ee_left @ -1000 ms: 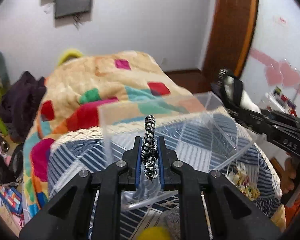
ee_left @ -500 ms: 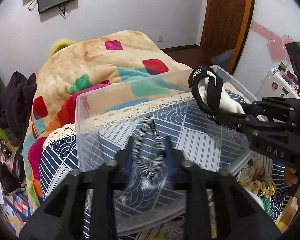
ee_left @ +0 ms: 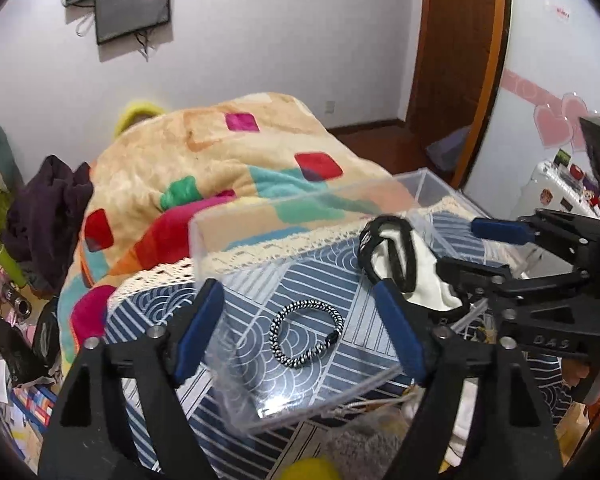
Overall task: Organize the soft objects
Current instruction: 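Place the beaded bracelet with the left tool while the right tool places the cloth bag, then place the bagged grey glove with the left tool while the right tool places the sock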
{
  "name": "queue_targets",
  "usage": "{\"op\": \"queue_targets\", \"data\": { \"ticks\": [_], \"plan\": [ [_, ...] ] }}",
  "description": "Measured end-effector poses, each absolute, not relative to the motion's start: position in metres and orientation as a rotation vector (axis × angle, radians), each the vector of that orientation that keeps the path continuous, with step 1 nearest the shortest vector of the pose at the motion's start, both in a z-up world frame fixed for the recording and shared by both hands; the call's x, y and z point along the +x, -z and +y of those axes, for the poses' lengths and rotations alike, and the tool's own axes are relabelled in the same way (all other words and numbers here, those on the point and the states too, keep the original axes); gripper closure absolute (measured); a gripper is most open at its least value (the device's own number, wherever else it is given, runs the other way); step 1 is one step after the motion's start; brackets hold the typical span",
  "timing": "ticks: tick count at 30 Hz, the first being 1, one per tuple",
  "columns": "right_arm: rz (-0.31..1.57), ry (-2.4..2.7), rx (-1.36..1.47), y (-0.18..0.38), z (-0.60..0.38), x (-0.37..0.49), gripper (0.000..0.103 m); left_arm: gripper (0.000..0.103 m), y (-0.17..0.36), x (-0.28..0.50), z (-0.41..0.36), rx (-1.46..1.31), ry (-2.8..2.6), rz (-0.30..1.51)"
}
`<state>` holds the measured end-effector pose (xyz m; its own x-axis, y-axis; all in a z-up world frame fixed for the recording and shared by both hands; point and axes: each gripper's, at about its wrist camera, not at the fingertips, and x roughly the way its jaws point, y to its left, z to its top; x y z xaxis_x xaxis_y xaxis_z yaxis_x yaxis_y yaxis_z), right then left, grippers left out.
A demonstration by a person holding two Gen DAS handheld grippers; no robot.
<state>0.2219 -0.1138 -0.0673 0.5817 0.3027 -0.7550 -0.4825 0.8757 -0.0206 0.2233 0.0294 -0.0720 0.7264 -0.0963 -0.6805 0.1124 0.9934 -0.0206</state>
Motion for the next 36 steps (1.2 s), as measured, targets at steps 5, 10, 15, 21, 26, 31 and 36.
{"op": "queue_targets", "data": {
  "ticks": [5,10,15,21,26,31,36],
  "plan": [
    [0.712,-0.440,-0.221,0.045,-0.125,0.199,0.032,0.014,0.060,0.195,0.030,0.024,0.107,0.692],
    [0.648,-0.459,-0.203,0.034,-0.134,0.174,0.029,0.012,0.061,0.167,0.027,0.021,0.123,0.673],
    [0.623,-0.470,-0.222,0.042,-0.129,0.154,0.029,0.012,0.069,0.147,0.023,0.010,0.135,0.677],
    [0.660,-0.528,-0.181,0.060,-0.121,0.141,0.029,0.014,0.087,0.130,0.018,0.011,0.141,0.689],
    [0.728,-0.601,-0.131,0.079,-0.120,0.134,0.037,0.034,0.101,0.124,0.019,-0.022,0.183,0.726],
    [0.798,-0.642,-0.099,0.096,-0.117,0.132,0.047,0.041,0.115,0.125,0.019,-0.042,0.206,0.772],
    [0.827,-0.655,-0.107,0.107,-0.108,0.132,0.048,0.041,0.125,0.125,0.014,-0.032,0.219,0.784]
  ]
}}
